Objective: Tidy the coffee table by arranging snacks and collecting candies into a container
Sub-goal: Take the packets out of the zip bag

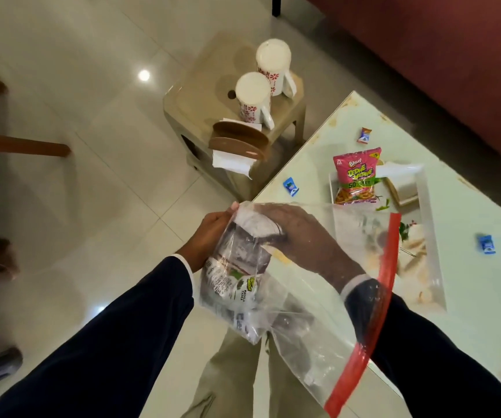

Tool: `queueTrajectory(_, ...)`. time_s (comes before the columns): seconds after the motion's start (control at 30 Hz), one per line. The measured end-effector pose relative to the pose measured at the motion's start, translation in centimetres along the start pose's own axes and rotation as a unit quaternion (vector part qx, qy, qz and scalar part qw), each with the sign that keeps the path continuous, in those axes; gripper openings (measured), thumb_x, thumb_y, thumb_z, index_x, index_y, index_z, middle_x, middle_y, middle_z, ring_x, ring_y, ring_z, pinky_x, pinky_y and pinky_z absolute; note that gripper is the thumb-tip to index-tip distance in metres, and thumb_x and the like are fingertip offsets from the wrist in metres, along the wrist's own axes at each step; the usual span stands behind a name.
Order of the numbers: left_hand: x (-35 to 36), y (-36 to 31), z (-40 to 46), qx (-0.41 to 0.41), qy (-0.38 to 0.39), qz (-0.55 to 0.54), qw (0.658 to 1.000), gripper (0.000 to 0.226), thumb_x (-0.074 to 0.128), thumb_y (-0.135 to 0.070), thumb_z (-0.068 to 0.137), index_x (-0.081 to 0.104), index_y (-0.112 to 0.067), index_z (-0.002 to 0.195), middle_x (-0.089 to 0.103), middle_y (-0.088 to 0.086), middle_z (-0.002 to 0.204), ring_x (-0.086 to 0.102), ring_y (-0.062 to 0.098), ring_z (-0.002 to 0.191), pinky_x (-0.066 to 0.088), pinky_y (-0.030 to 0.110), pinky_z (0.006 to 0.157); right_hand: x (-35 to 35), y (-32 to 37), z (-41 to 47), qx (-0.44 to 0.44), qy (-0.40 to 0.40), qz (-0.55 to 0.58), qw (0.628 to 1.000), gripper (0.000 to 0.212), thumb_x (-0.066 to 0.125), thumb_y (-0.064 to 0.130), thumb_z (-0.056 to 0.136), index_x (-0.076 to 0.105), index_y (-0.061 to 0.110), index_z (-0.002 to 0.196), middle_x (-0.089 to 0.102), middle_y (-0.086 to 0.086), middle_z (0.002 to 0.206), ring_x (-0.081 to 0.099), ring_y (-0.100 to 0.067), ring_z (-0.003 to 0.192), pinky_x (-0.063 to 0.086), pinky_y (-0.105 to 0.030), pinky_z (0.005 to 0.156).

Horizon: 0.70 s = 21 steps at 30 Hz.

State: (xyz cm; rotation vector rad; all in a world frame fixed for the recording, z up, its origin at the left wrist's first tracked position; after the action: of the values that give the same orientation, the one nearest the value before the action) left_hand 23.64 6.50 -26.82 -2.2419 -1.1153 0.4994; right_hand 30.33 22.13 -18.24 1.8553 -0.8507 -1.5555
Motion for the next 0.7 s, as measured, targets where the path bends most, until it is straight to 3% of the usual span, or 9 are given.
queueTrajectory(0.1,-1.5,-0.2,0.4,0.035,-0.060,-0.025,0.997,0.041,0.058,-0.044,0.101,0.080,-0.019,0.077,0.079,0.001,0.076,0.076,0.013,0.067,0.055,0.019,0.057,-0.8,-0.7,-1.0,0.026,-0.001,0.058,0.998,0.058,0.074,0.012,0.089,0.054,0.008,0.143,0.057,-0.010,0.145,0.052,-0.023,0.134,0.037,-0.030,0.117)
queueTrajectory(0.17,-2.6,-0.3,0.7,0.055,-0.102,-0.039,0.993,0.038,0.060,-0.034,0.101,0.080,-0.025,0.070,0.077,-0.001,0.070,0.074,0.011,0.064,0.056,0.022,0.057,-2.0,-1.5,-2.2,0.071,-0.004,0.112,0.991,0.058,0.072,0.009,0.091,0.051,0.007,0.145,0.054,-0.011,0.145,0.049,-0.017,0.136,0.039,-0.032,0.115)
queueTrajectory(0.33,-5.4,1.1,0.8,0.031,-0.158,-0.176,0.971,0.030,0.063,-0.026,0.100,0.080,-0.014,0.078,0.078,0.007,0.078,0.076,0.022,0.070,0.059,0.028,0.058,-6.0,-4.8,-7.6,0.175,-0.006,0.235,0.956,0.048,0.072,-0.009,0.084,0.056,-0.003,0.129,0.065,-0.009,0.128,0.065,0.003,0.106,0.053,-0.014,0.088)
queueTrajectory(0.4,-5.8,1.5,0.9,0.028,-0.168,-0.211,0.962,0.028,0.064,-0.029,0.098,0.080,-0.010,0.085,0.079,0.010,0.082,0.077,0.024,0.073,0.060,0.030,0.059,-8.2,-6.7,-10.3,0.217,0.000,0.262,0.940,0.037,0.075,-0.001,0.081,0.066,0.010,0.115,0.072,-0.007,0.116,0.071,0.003,0.092,0.053,-0.009,0.075)
queueTrajectory(0.5,-5.3,1.6,1.1,0.029,-0.177,-0.201,0.963,0.029,0.063,-0.030,0.099,0.080,-0.014,0.083,0.079,0.007,0.081,0.077,0.021,0.072,0.059,0.029,0.058,-12.6,-10.7,-13.6,0.284,-0.030,0.254,0.924,0.036,0.083,0.032,0.076,0.070,0.041,0.108,0.078,0.006,0.104,0.074,-0.006,0.092,0.055,-0.011,0.071)
queueTrajectory(0.57,-4.2,1.5,1.5,0.033,-0.176,-0.176,0.968,0.028,0.062,-0.029,0.100,0.080,-0.014,0.085,0.079,0.004,0.079,0.076,0.018,0.071,0.059,0.028,0.059,-15.5,-15.6,-15.3,0.335,-0.066,0.184,0.922,0.045,0.081,0.041,0.076,0.061,0.038,0.116,0.076,0.008,0.106,0.074,-0.011,0.095,0.059,-0.022,0.072)
queueTrajectory(0.63,-3.5,1.3,1.9,0.037,-0.181,-0.145,0.972,0.026,0.061,-0.029,0.101,0.077,-0.009,0.096,0.078,0.005,0.083,0.074,0.018,0.071,0.059,0.027,0.062,-17.8,-20.5,-16.2,0.380,-0.088,0.112,0.914,0.049,0.081,0.035,0.080,0.052,0.024,0.117,0.072,0.003,0.105,0.072,-0.023,0.097,0.060,-0.042,0.077)
queueTrajectory(0.7,-2.8,1.0,2.1,0.041,-0.188,-0.120,0.974,0.029,0.060,-0.029,0.102,0.074,-0.004,0.106,0.076,0.006,0.086,0.072,0.013,0.068,0.058,0.023,0.061,-19.7,-24.2,-15.6,0.393,-0.089,0.055,0.914,0.047,0.083,0.028,0.082,0.052,0.019,0.116,0.071,-0.003,0.104,0.069,-0.030,0.096,0.058,-0.053,0.084)
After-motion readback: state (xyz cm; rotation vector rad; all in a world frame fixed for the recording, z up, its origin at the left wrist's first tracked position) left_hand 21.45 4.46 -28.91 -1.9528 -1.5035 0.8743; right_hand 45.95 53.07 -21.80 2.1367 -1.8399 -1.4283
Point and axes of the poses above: each hand's wrist, its own z-axis towards the middle knuckle, its own x-axis out of the palm, y = z × x, the point moved 9 cm from there along z, towards the middle knuckle
